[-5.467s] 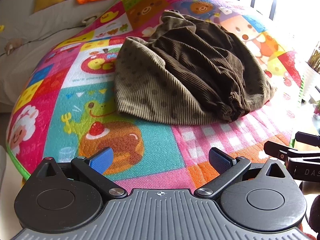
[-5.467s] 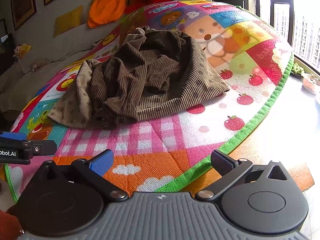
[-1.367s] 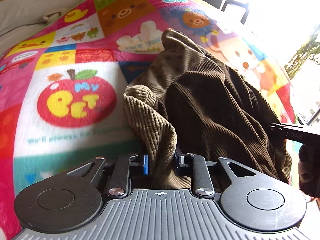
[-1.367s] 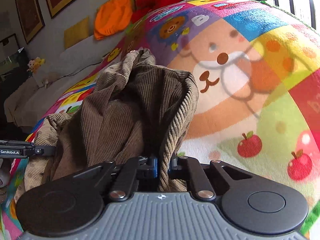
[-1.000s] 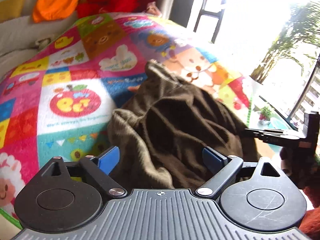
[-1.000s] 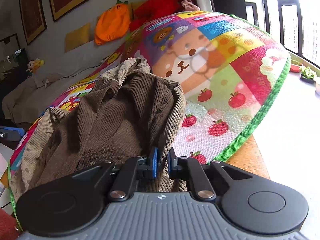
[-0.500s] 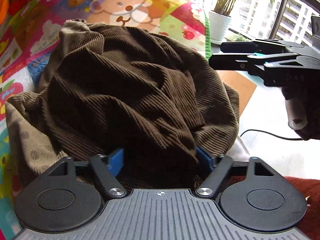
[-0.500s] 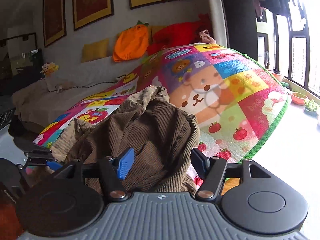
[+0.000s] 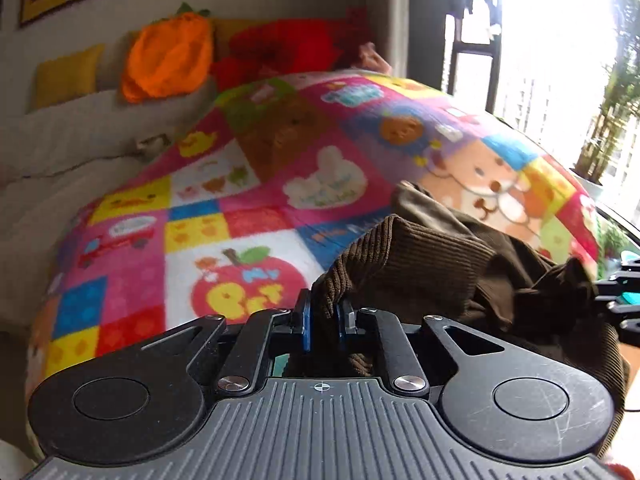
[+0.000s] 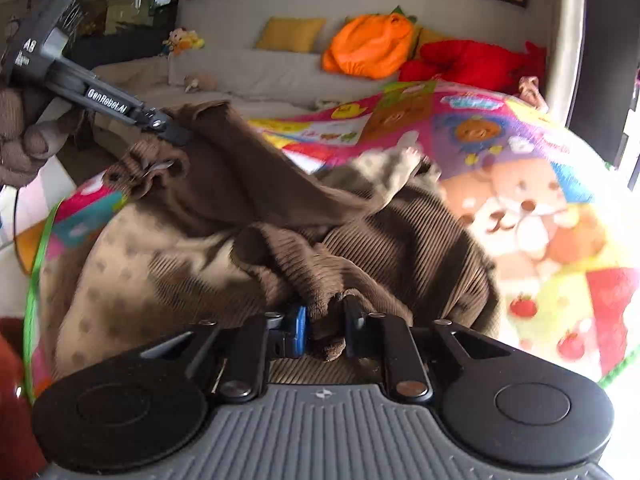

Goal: Fold clothes

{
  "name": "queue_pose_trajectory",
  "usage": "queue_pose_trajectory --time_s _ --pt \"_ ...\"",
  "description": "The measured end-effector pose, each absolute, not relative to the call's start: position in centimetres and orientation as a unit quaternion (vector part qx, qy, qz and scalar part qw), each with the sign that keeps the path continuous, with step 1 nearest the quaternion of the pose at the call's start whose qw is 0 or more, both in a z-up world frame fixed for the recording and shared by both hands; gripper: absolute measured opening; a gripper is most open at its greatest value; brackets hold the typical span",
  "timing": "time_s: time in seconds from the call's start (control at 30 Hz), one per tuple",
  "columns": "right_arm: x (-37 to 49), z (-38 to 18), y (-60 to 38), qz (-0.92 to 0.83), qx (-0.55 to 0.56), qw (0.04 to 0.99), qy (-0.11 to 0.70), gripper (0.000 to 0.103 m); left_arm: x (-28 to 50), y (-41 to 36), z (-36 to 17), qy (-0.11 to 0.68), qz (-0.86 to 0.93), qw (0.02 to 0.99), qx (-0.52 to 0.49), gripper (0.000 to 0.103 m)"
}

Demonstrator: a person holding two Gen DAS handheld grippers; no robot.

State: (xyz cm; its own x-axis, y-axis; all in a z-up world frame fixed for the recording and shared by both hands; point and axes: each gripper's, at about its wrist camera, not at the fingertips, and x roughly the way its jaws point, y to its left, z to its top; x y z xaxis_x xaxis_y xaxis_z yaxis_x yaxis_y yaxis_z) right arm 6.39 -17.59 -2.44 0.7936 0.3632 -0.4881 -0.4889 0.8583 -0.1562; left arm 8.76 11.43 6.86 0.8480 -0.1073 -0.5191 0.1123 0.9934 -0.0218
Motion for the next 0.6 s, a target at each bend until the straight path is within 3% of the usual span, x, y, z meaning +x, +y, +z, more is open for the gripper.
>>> queue_pose_trajectory --time_s 0.23,0.4,0.53,0.6 --pt "18.9 8.0 -26.9 0.052 -0.049 0.988 0.141 0.012 16.0 22.7 7.4 0.236 0.109 0.964 -0.049 0.012" --pt "26.0 6.5 -31.8 -0.056 -0.017 0.985 0.163 0.009 19.7 26.7 4.1 0.264 0.164 0.947 -0.079 0.011" --pt "28.8 2.9 -33.8 -0.114 -0.025 0.972 0.202 0.000 20.9 28.8 1.2 0.289 0.181 0.933 -0.117 0.011" --pt "29.3 1.4 -34.1 -0.128 -0.037 0.964 0.229 0.000 20.6 29.4 1.0 0.294 0.181 0.930 -0.127 0.022"
